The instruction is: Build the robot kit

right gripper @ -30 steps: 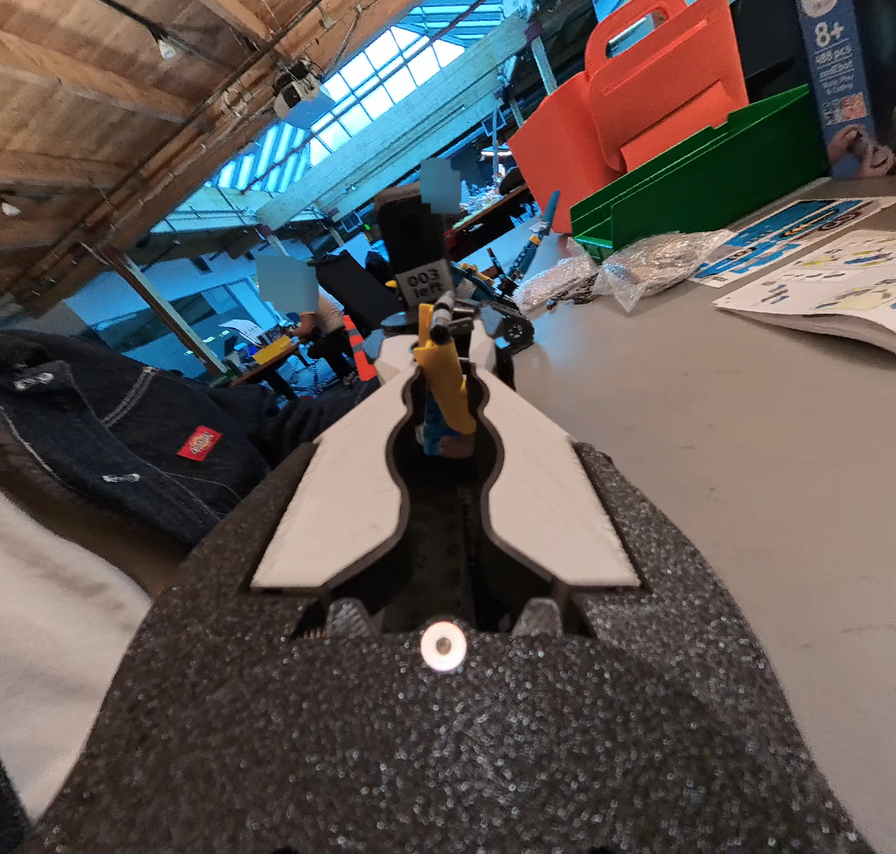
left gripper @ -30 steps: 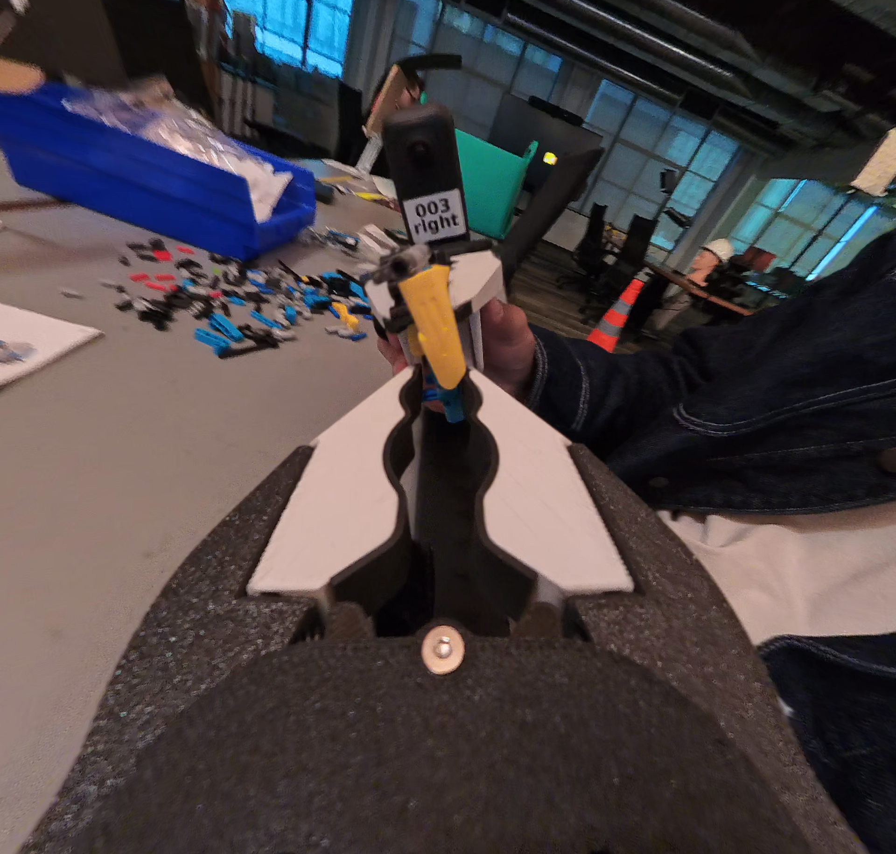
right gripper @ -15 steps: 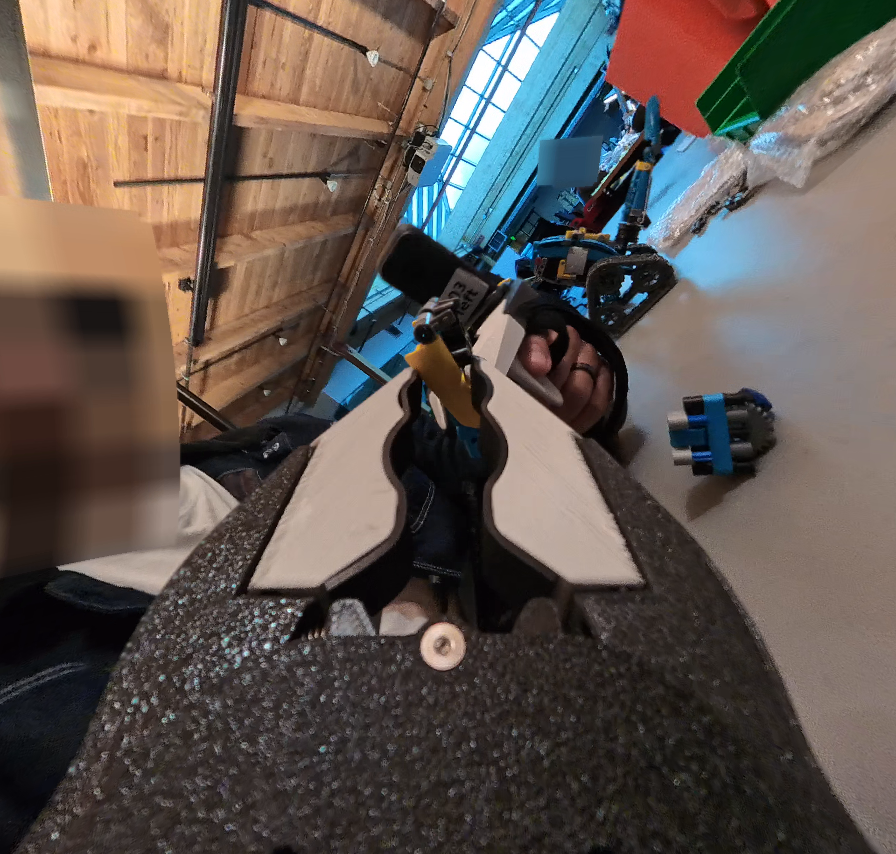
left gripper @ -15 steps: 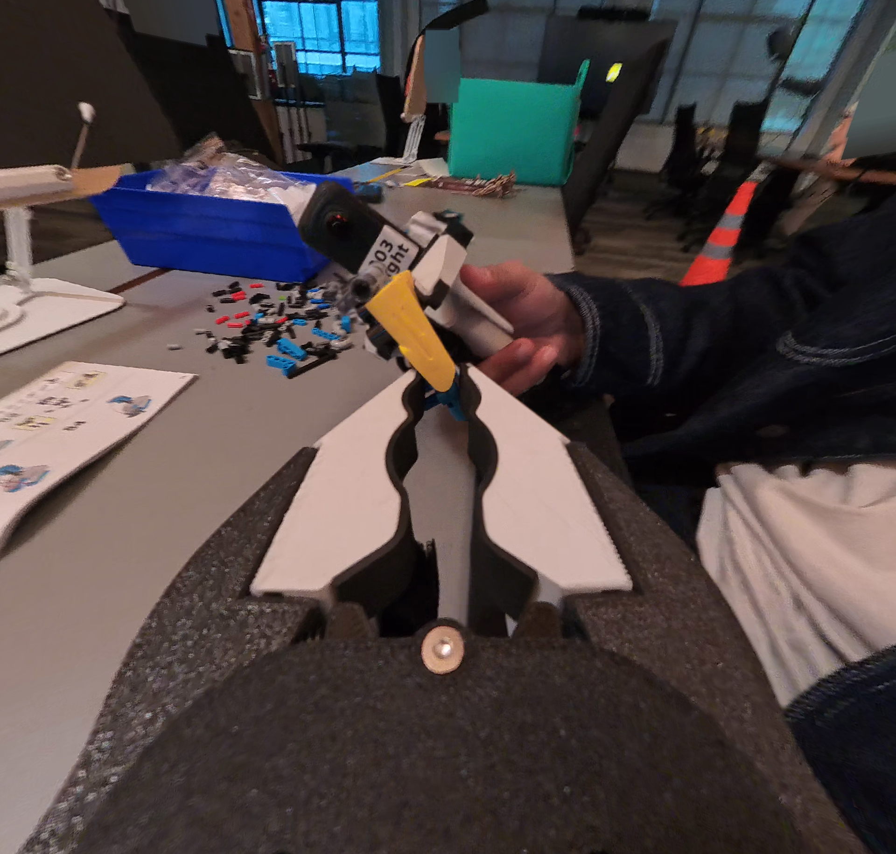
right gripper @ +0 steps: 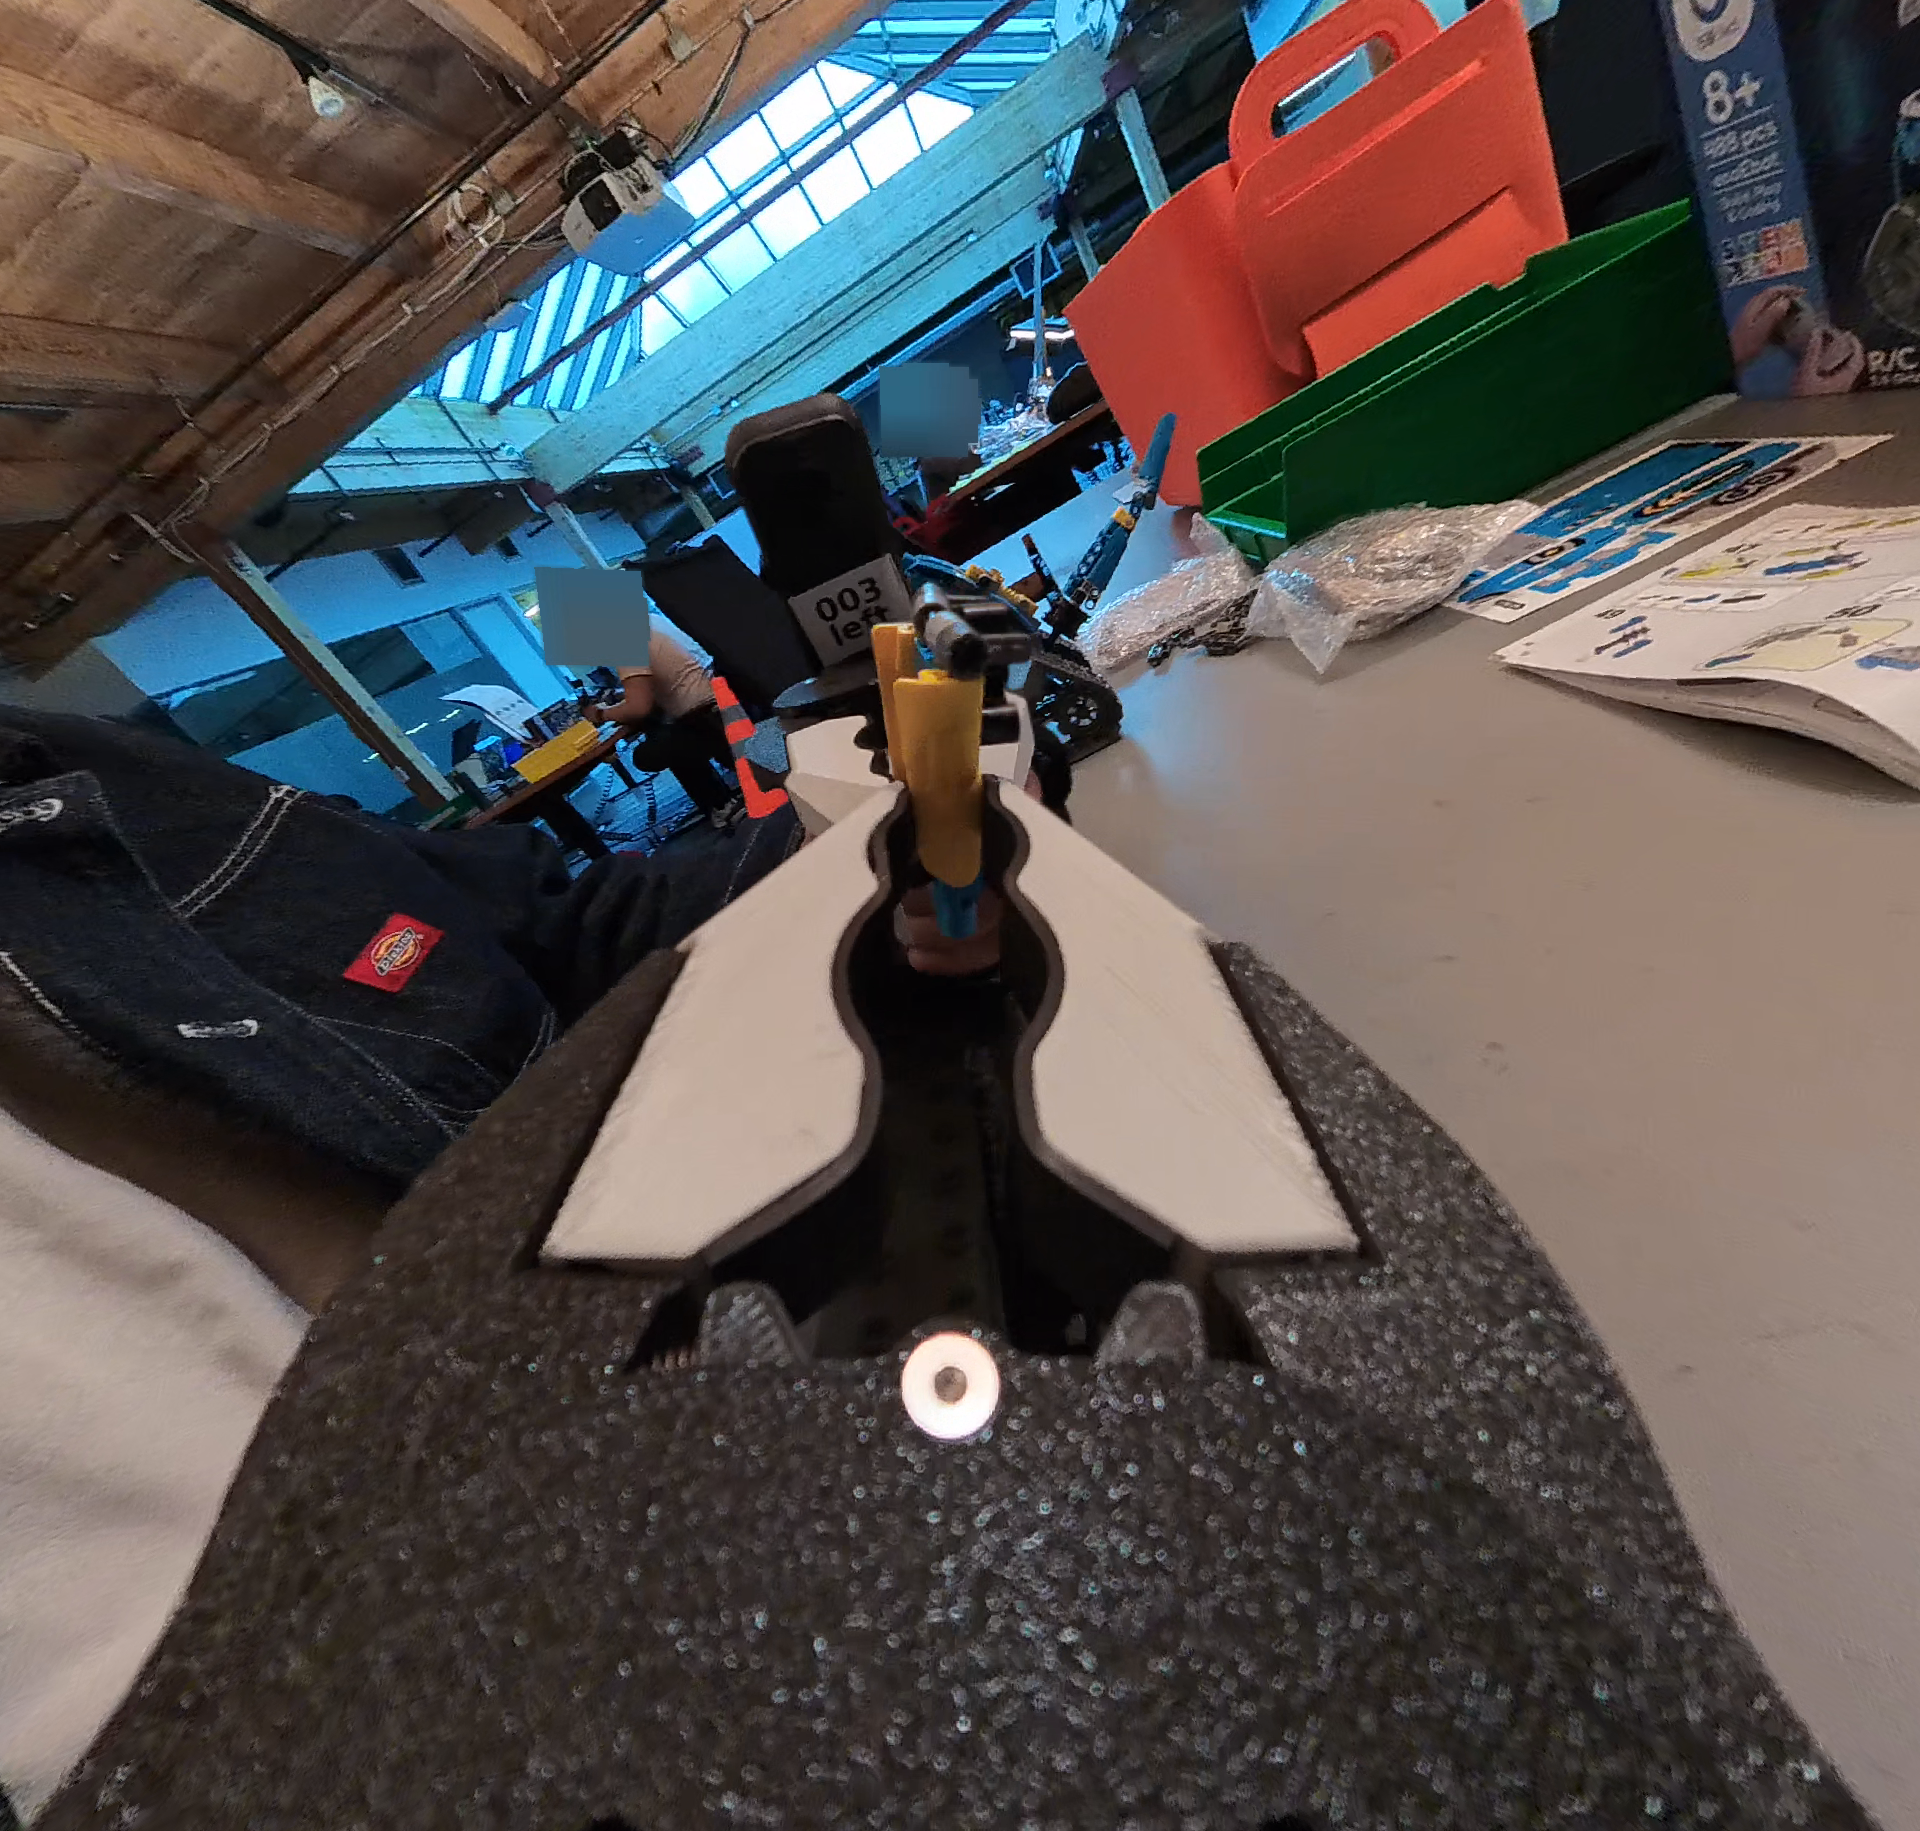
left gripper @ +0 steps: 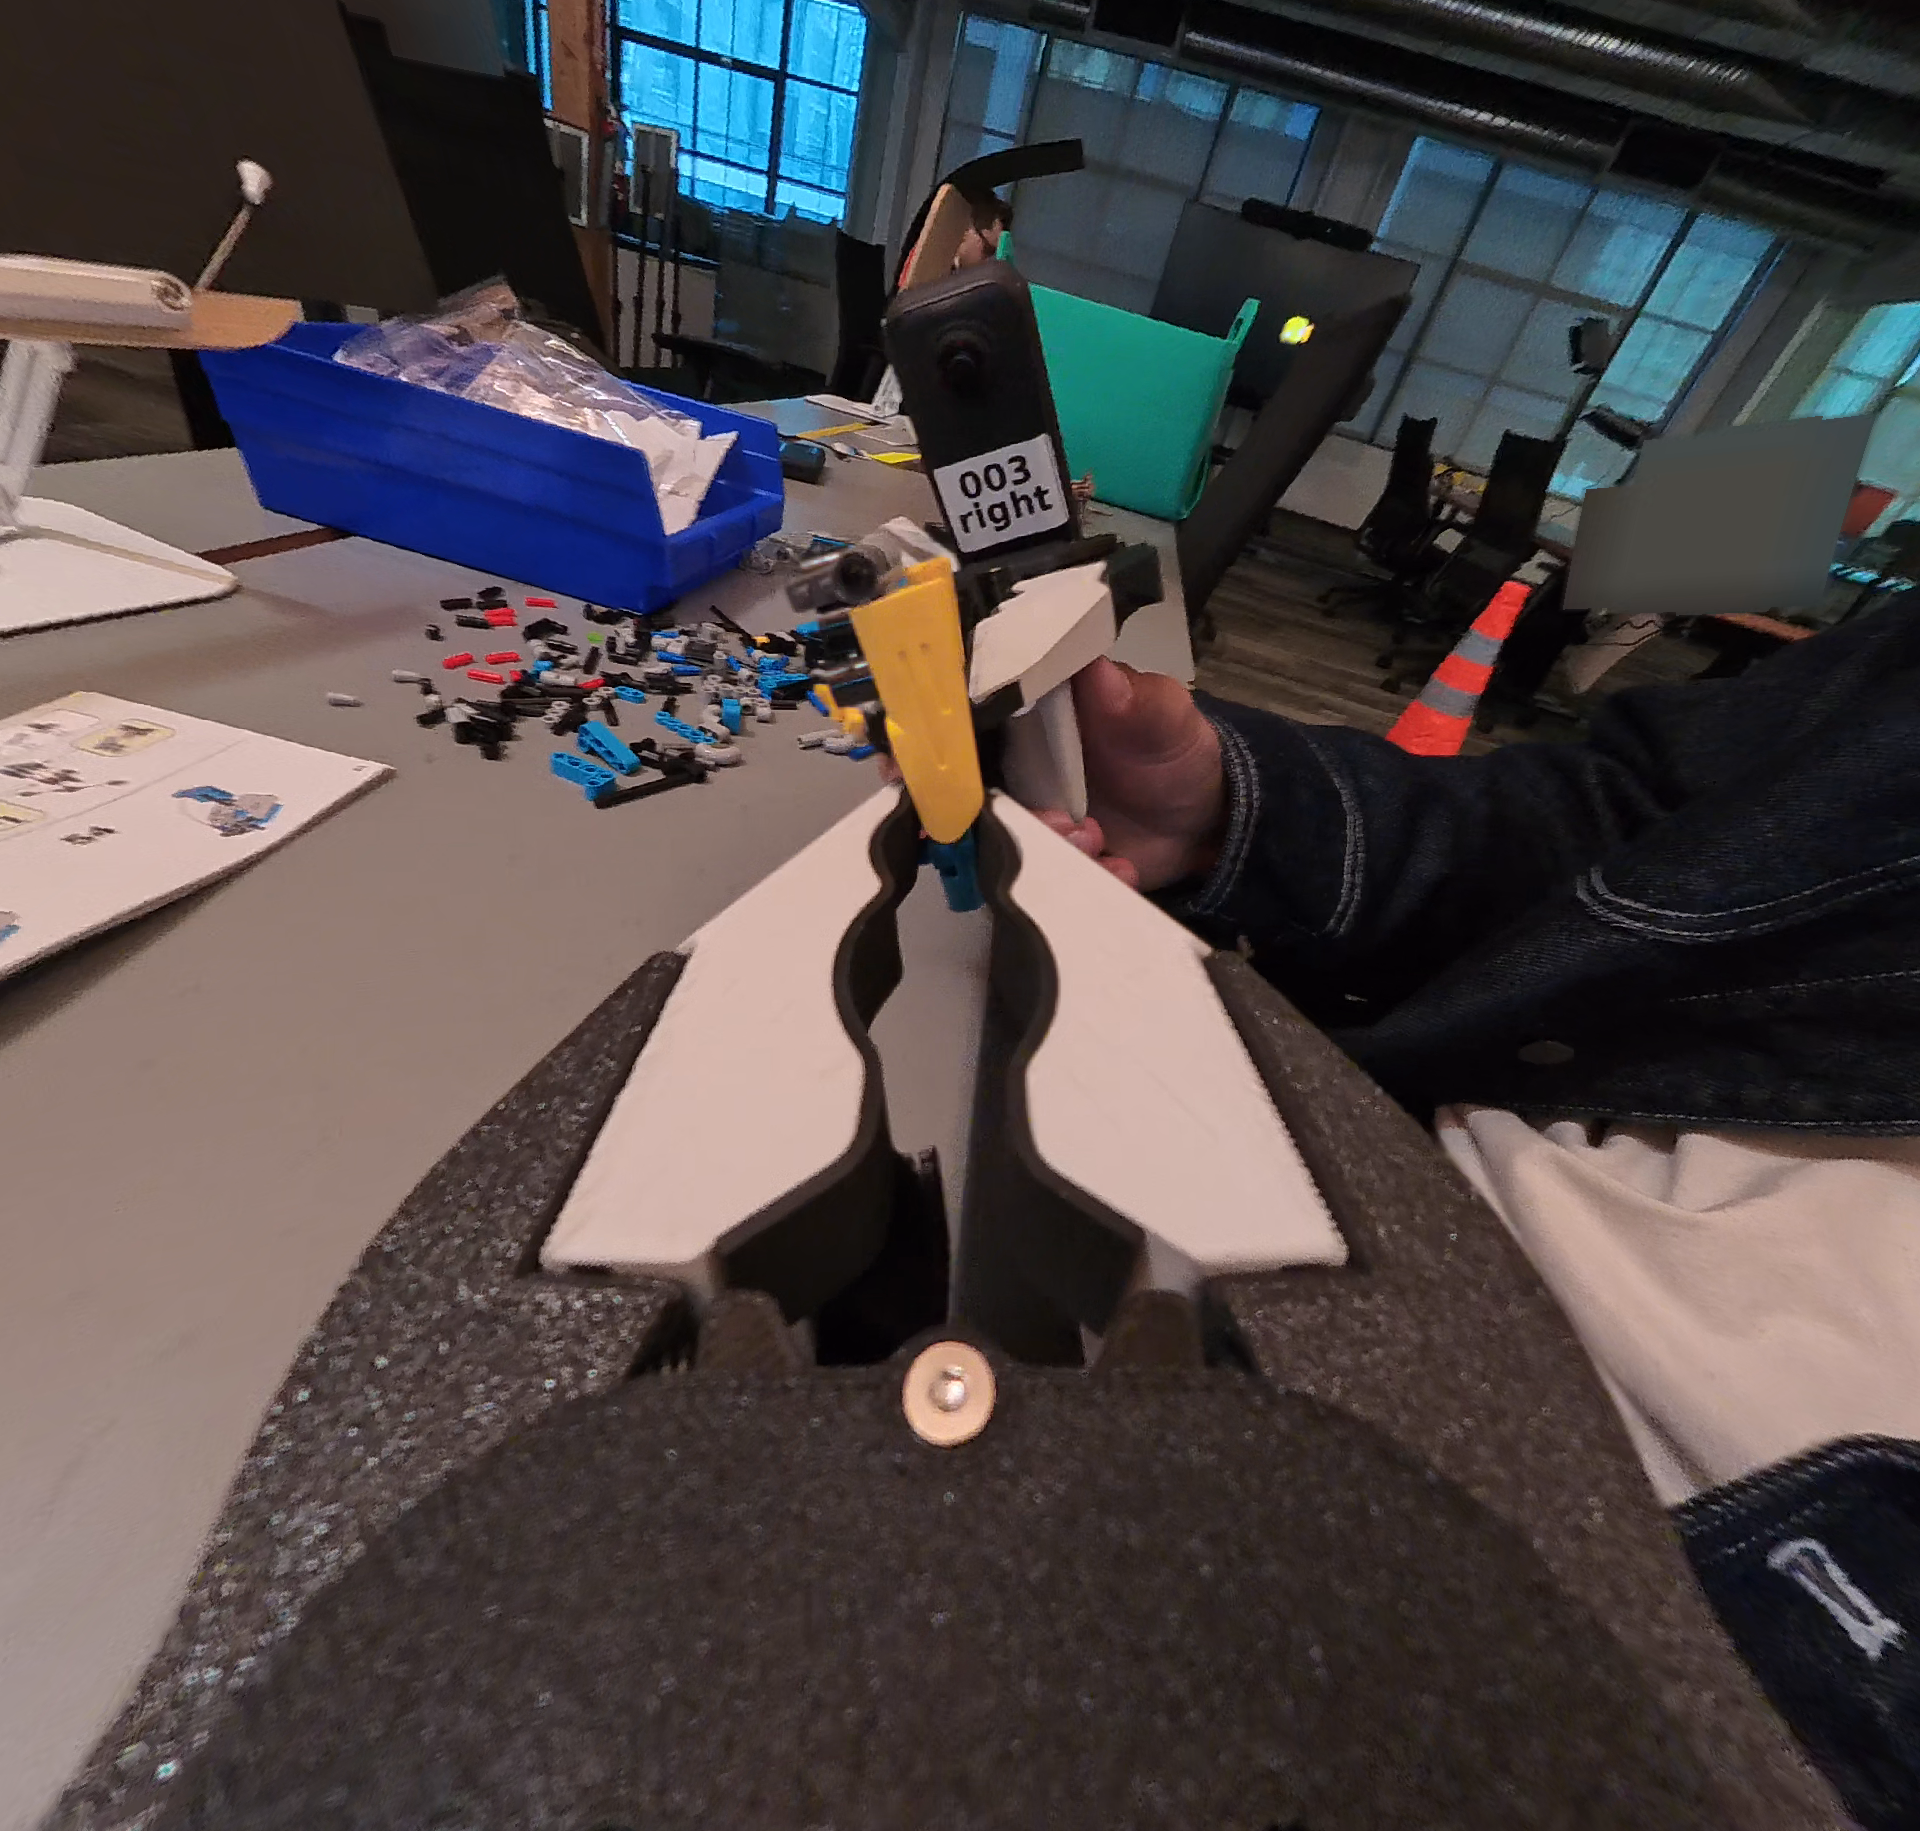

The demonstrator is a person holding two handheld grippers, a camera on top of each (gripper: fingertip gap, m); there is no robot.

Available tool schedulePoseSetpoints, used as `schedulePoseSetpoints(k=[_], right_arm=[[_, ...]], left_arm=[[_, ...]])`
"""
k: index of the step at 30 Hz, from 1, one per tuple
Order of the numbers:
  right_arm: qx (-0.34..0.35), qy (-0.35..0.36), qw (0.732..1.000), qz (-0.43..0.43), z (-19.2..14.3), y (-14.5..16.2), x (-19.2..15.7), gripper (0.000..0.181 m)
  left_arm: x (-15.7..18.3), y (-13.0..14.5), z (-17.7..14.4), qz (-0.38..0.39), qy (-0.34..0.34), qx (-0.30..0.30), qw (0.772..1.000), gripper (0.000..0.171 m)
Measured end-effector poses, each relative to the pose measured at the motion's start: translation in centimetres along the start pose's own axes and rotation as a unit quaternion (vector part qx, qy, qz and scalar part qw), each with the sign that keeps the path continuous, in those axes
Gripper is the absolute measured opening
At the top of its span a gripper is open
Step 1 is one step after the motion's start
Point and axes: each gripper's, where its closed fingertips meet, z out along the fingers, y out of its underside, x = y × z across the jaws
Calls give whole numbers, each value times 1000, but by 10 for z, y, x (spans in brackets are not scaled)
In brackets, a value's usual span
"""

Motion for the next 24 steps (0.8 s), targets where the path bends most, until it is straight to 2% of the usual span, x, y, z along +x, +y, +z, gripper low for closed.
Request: schedulePoseSetpoints(k=[4, 6, 9, 11, 17, 24], right_arm=[[-7, 14, 1000, -8, -1, 1, 4, 11], [0, 31, 999, -29, -3, -2, 6, 11], [-2, 25, 999, -31, -4, -2, 4, 11], [-4, 28, 999, -32, -3, -1, 5, 12], [12, 9, 1000, 2, -3, -4, 2, 11], [14, 20, 1000, 6, -2, -3, 7, 12]], left_arm=[[0, 0, -1, -66, 36, 4, 997, 14], [-1, -6, -4, -90, 45, 22, 995, 24], [-8, -10, -8, -107, 40, 34, 993, 22], [-4, -11, -9, -102, 48, 36, 993, 11], [-3, -9, -7, -65, 31, 33, 997, 11], [-10, -8, -7, -43, 5, 33, 999, 10]])
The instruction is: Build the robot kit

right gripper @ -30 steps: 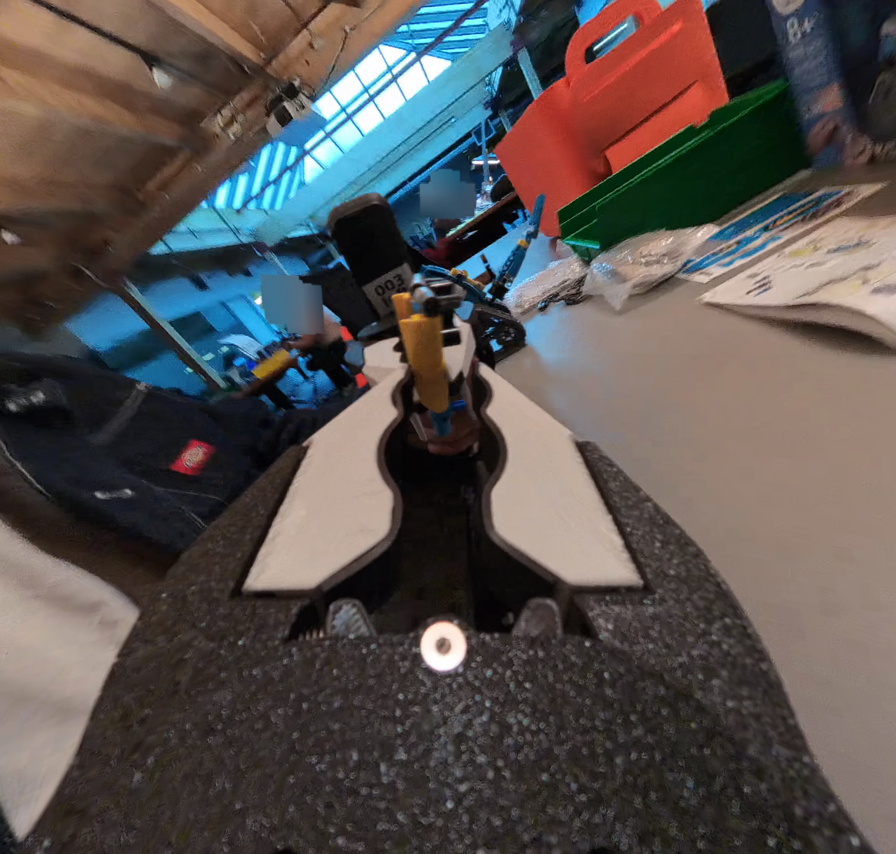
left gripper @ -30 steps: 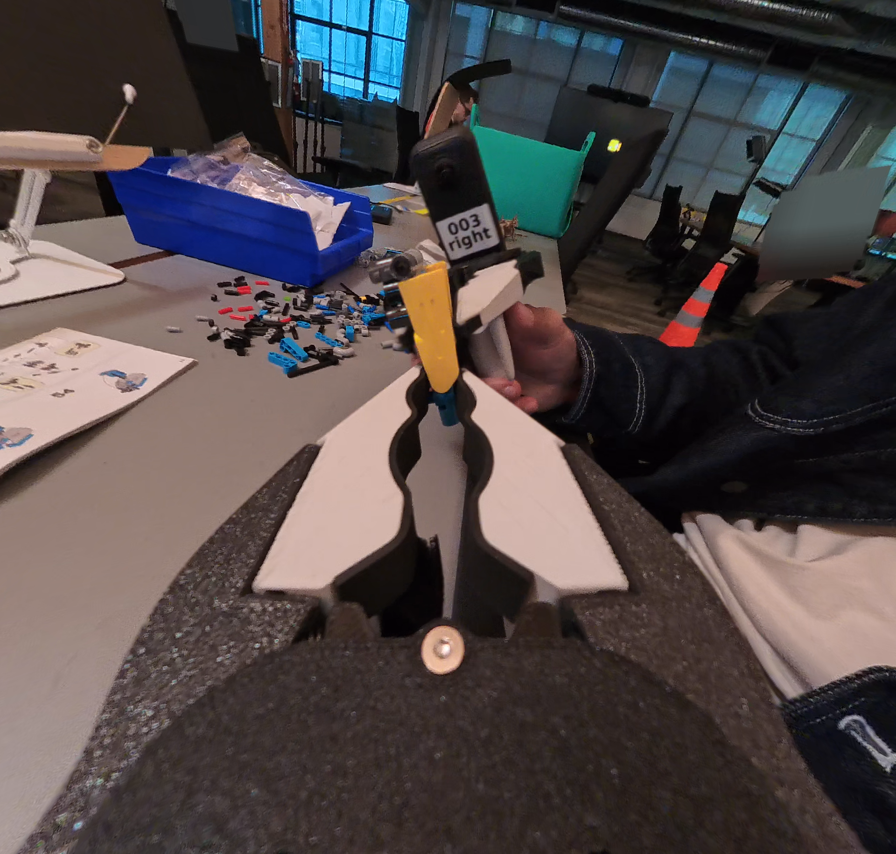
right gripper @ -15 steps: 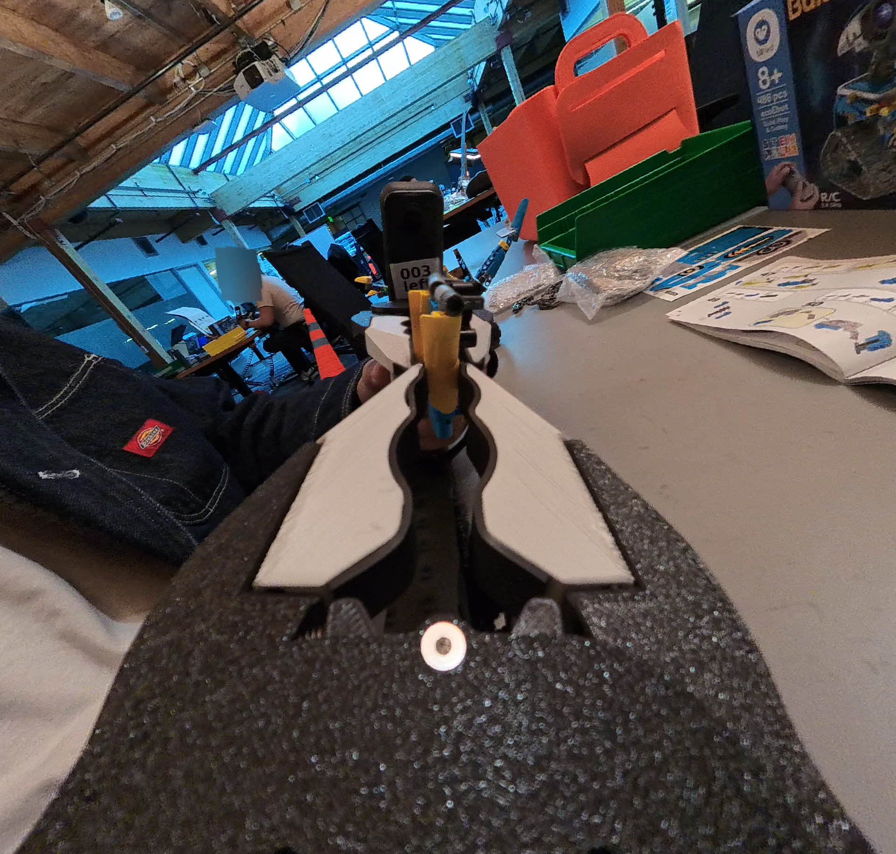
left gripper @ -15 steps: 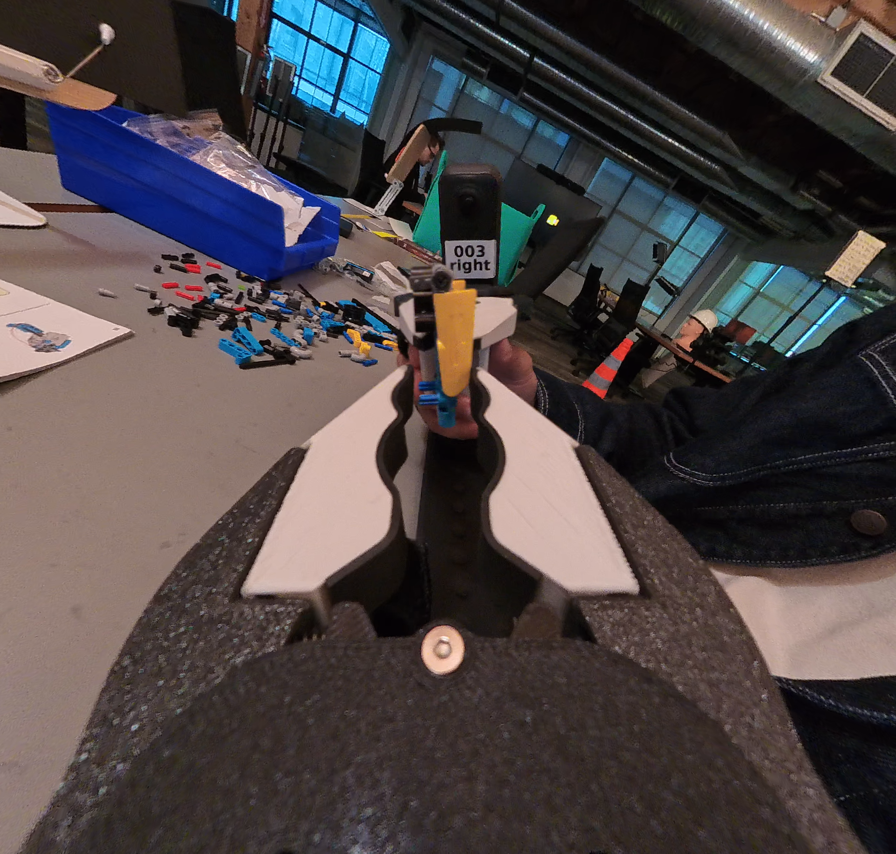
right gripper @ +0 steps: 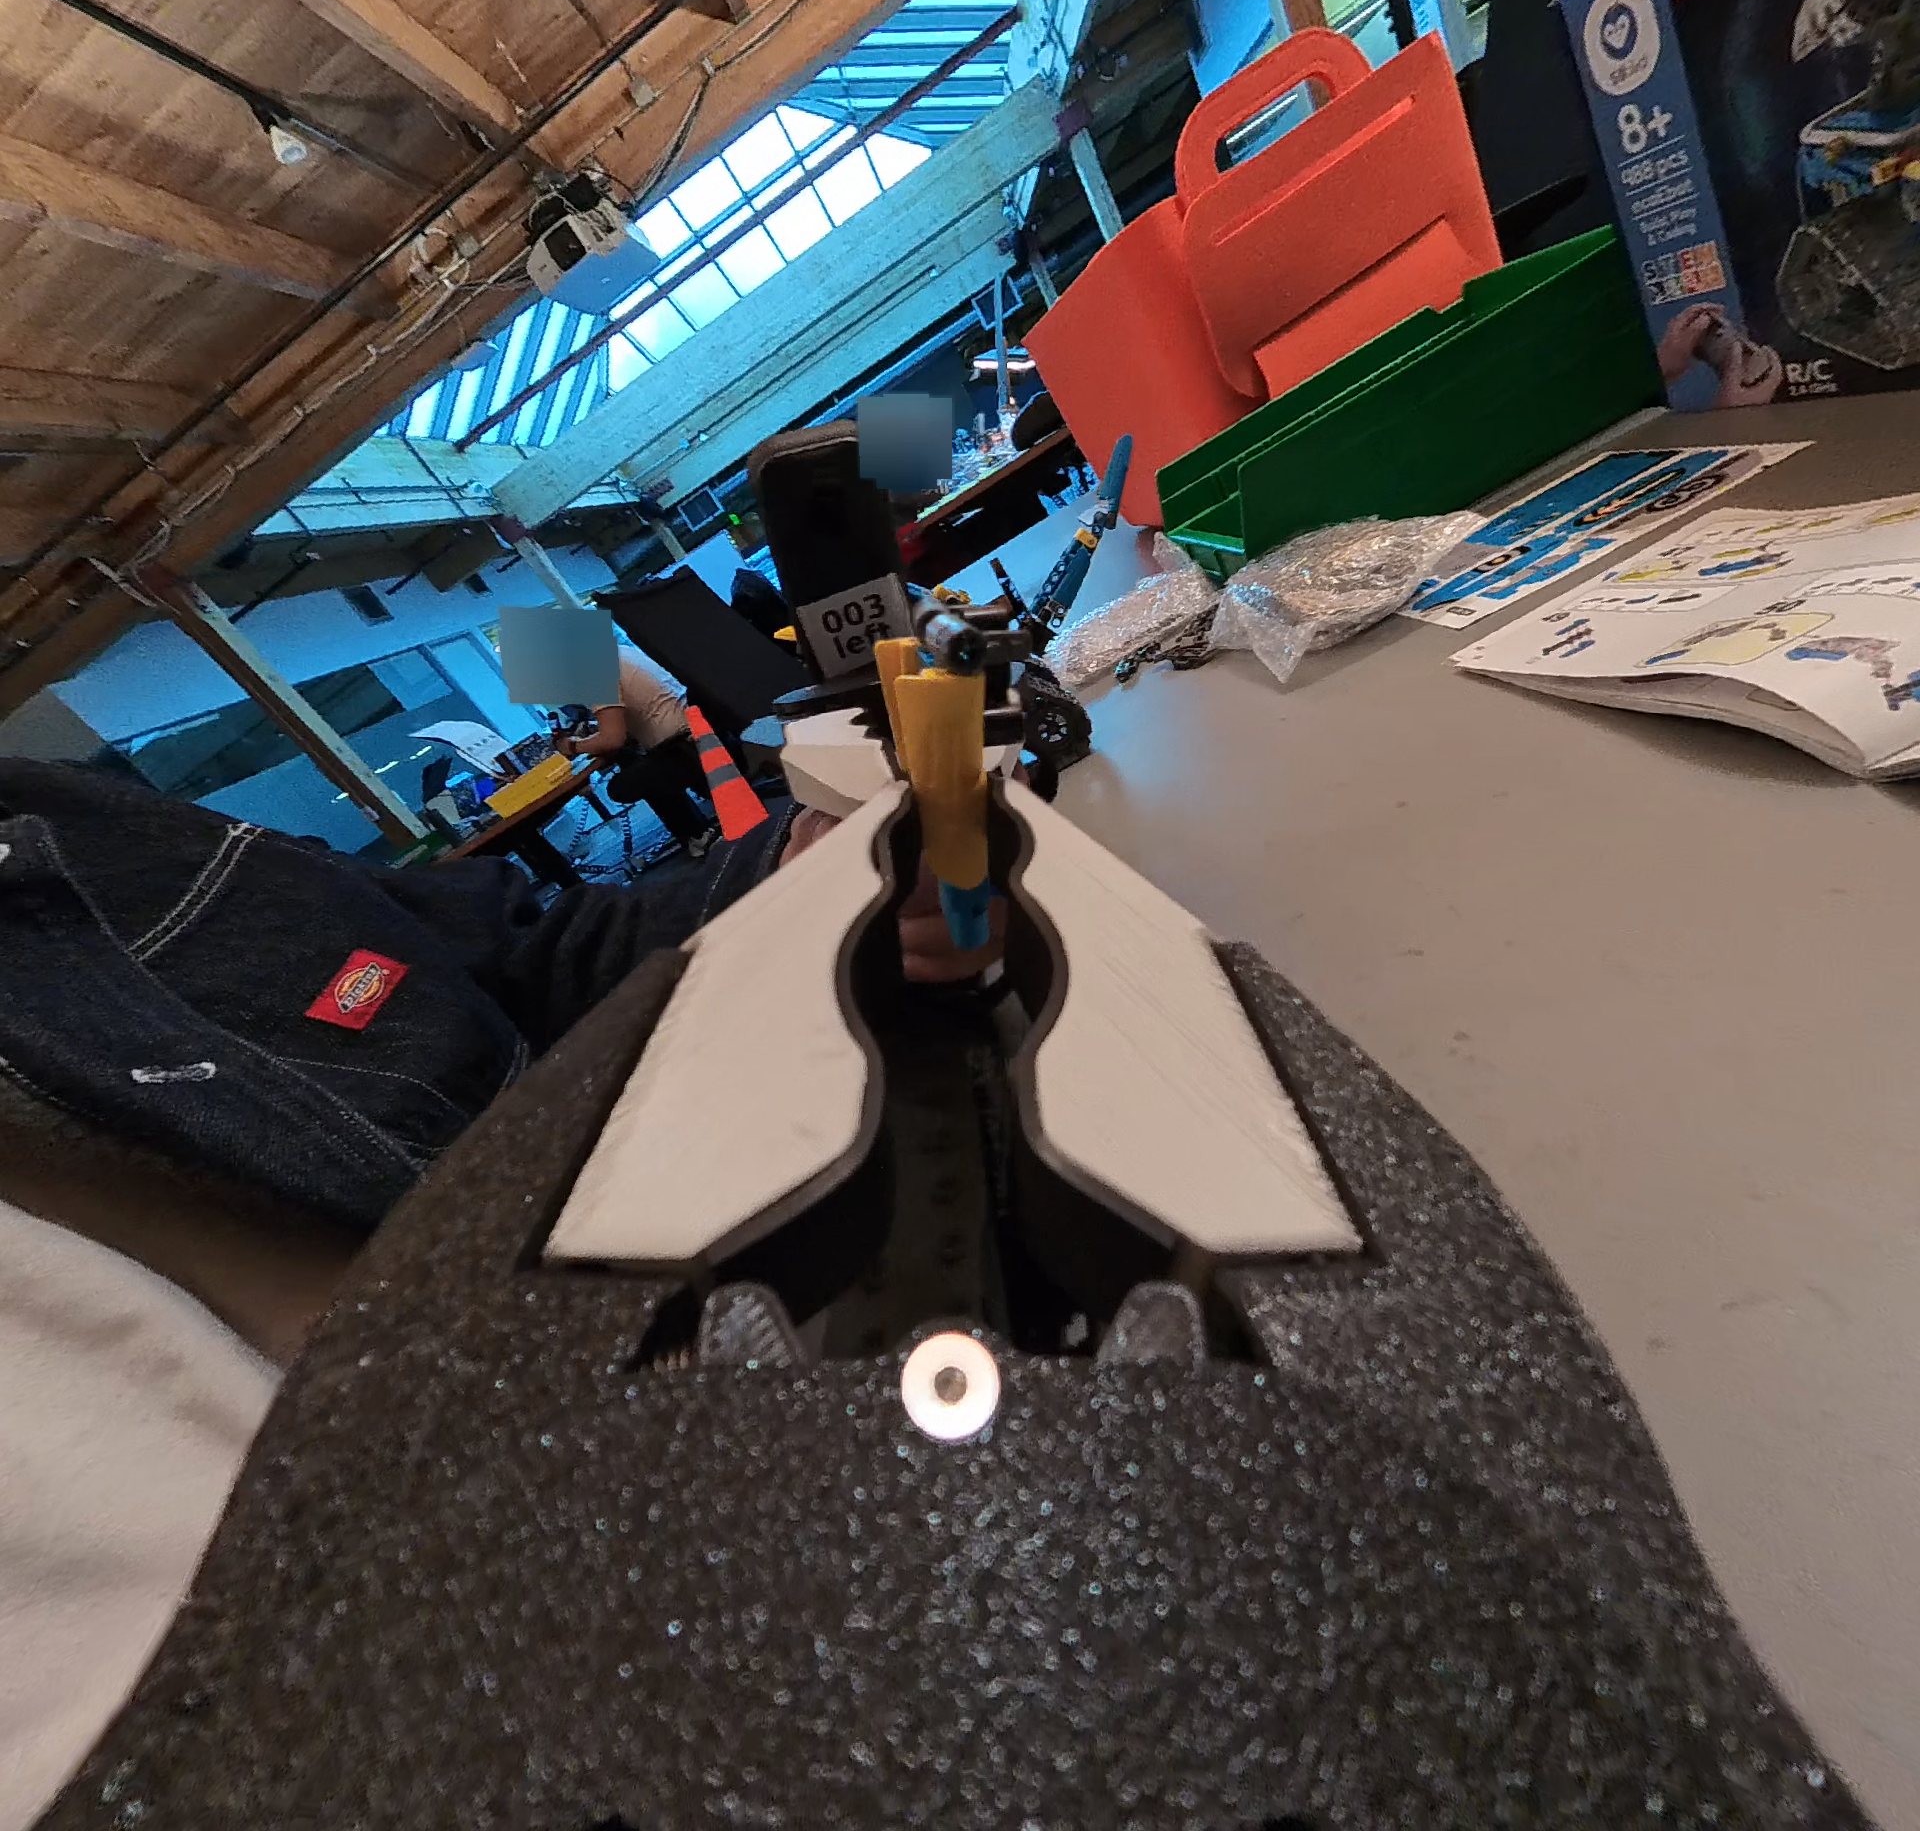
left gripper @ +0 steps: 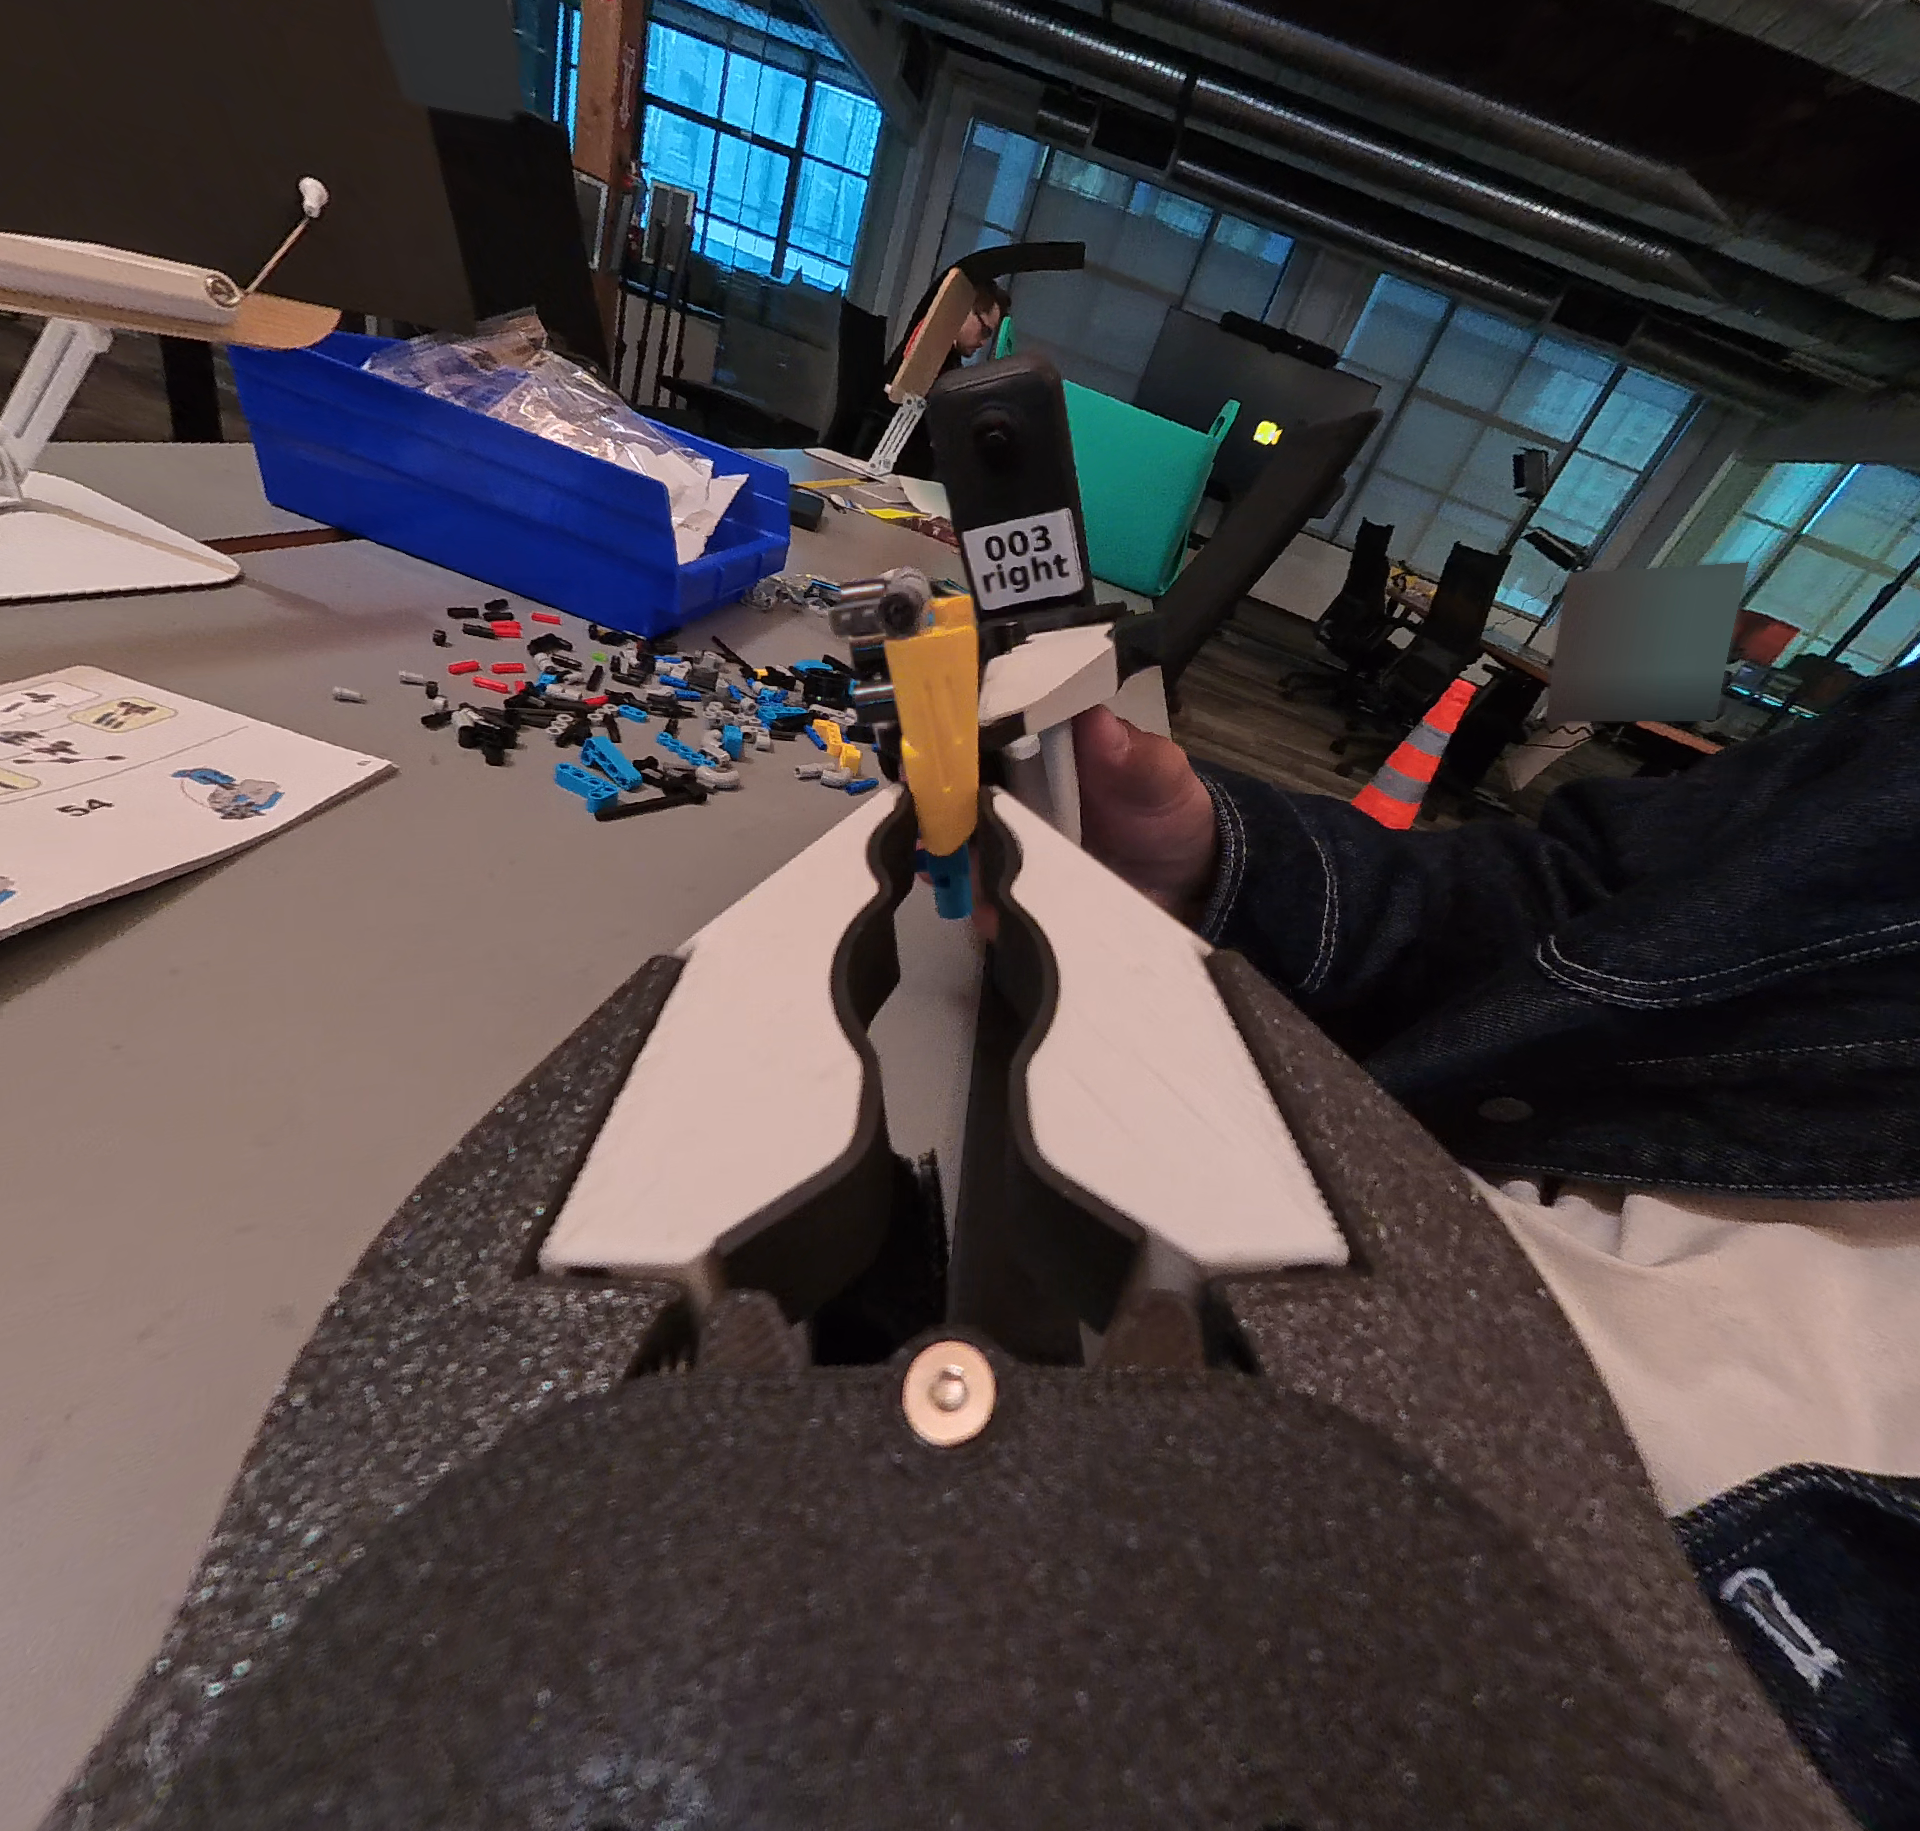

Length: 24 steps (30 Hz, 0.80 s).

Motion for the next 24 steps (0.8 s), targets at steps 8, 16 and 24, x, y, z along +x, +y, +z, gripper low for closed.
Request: schedulePoseSetpoints(k=[8, 16, 24], right_arm=[[19, 52, 998, -31, -3, -8, 12, 35], [7, 107, 988, -109, 7, -4, 13, 52], [30, 156, 980, -118, 14, -7, 18, 58]], left_arm=[[-16, 0, -3, 142, -114, -30, 983, 11], [-31, 0, -5, 307, -234, -67, 920, 11], [-34, 3, -1, 448, -315, -103, 830, 11]])
